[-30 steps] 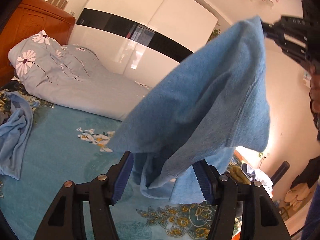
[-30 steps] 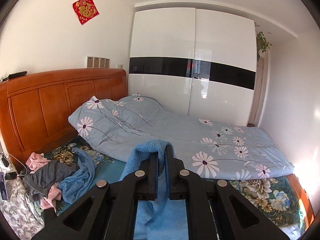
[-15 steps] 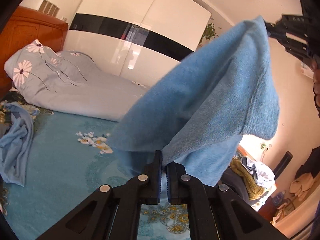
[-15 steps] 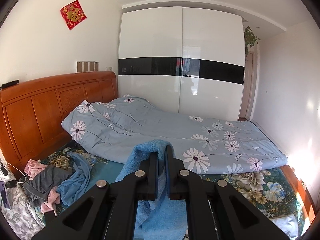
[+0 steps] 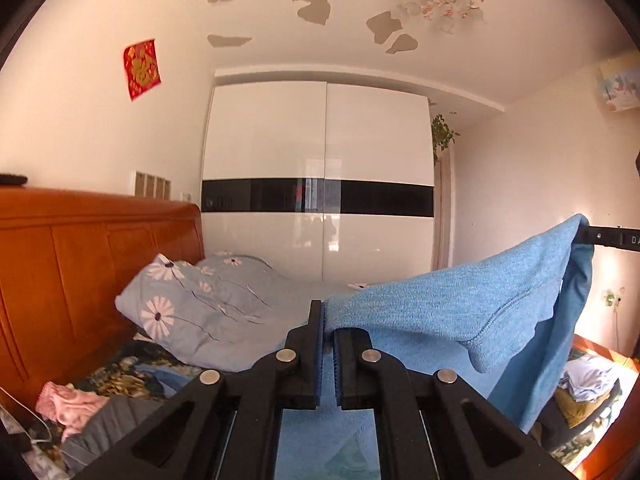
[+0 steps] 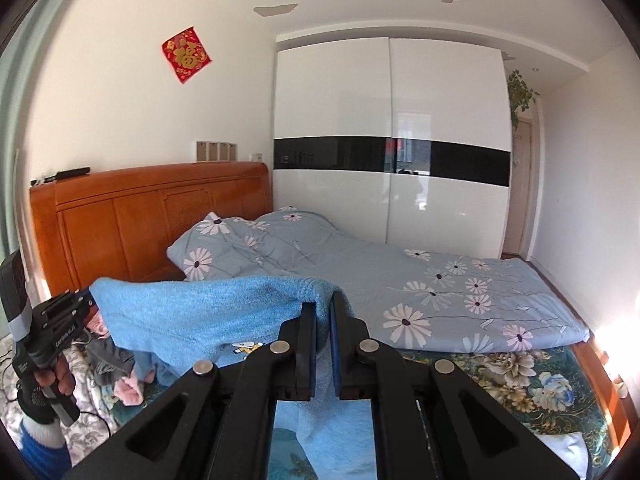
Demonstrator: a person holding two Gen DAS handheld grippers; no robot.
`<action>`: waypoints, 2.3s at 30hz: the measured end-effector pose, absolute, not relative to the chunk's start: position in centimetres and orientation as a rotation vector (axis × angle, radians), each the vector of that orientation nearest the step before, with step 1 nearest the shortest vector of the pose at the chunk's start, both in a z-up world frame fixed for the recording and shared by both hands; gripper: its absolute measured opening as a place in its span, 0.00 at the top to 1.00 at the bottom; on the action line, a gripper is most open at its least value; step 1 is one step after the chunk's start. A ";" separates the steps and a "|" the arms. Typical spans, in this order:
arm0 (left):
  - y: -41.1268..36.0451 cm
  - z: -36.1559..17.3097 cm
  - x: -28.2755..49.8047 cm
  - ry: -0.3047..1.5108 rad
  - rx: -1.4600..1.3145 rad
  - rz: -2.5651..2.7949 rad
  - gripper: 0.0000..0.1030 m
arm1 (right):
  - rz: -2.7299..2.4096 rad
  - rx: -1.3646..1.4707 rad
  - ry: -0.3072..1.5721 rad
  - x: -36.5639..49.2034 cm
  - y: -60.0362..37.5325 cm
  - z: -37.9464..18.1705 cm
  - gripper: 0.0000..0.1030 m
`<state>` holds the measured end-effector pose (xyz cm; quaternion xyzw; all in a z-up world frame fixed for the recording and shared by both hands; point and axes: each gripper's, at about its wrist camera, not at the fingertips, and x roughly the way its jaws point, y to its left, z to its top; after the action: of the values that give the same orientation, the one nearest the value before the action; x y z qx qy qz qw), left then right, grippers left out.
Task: Fold clothes
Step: 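Lower the sweatshirt onto the bed with both grippers and release it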
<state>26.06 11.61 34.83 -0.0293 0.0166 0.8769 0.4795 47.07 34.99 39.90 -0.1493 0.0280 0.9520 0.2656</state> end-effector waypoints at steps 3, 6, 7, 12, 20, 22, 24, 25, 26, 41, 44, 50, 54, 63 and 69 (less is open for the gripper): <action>10.6 35.4 26.6 0.084 -0.037 2.164 0.96 | 2.629 -0.454 0.096 47.9 34.8 38.5 0.94; 13.2 34.8 25.3 0.180 -0.075 2.192 0.95 | 2.629 -0.527 0.129 46.8 36.2 36.8 0.94; 14.8 34.2 24.4 0.209 -0.111 2.194 0.95 | 2.619 -0.554 0.141 46.1 36.9 36.1 0.94; 25.0 26.4 17.9 0.325 -0.381 2.181 0.95 | 2.508 -0.801 0.237 40.2 43.9 28.8 0.94; 41.2 10.3 8.9 0.526 -0.780 2.115 0.95 | 2.259 -1.110 0.508 30.5 58.7 11.7 0.94; 44.2 7.5 6.8 0.549 -0.852 2.097 0.95 | 2.215 -1.155 0.562 28.7 61.4 8.5 0.94; 46.8 5.0 5.0 0.577 -0.906 2.083 0.95 | 2.173 -1.205 0.583 27.0 63.5 5.7 0.94; 48.0 3.9 4.3 0.595 -0.928 2.073 0.95 | 2.155 -1.224 0.598 26.3 64.5 4.5 0.94; 49.2 2.8 3.7 0.609 -0.948 2.064 0.95 | 2.143 -1.239 0.609 25.8 65.3 3.5 0.94; 54.9 -5.4 0.1 0.735 -1.077 1.937 0.92 | 2.120 -1.360 0.647 23.4 70.2 -3.3 0.94; 54.2 -4.3 -0.2 0.700 -1.066 1.914 0.92 | 2.170 -1.362 0.533 24.1 69.4 -1.6 0.84; 53.5 -3.8 0.2 0.775 -1.028 1.891 0.84 | 2.330 -1.397 0.260 24.4 65.7 1.2 0.61; 53.2 -4.7 -0.4 0.761 -1.063 1.892 0.84 | 2.356 -1.494 0.108 22.6 63.7 -0.8 0.61; 49.9 -2.5 -0.8 0.589 -1.060 1.947 0.84 | 2.350 -1.548 -0.098 19.9 62.0 -4.0 0.71; 45.0 0.6 -0.1 0.393 -1.047 1.982 0.76 | 2.398 -1.480 0.076 19.5 64.0 -2.4 0.95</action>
<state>-0.14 44.99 0.63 -0.4177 0.1569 0.7906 0.4194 19.51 64.02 -2.42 -0.5181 0.0264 0.8397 0.1604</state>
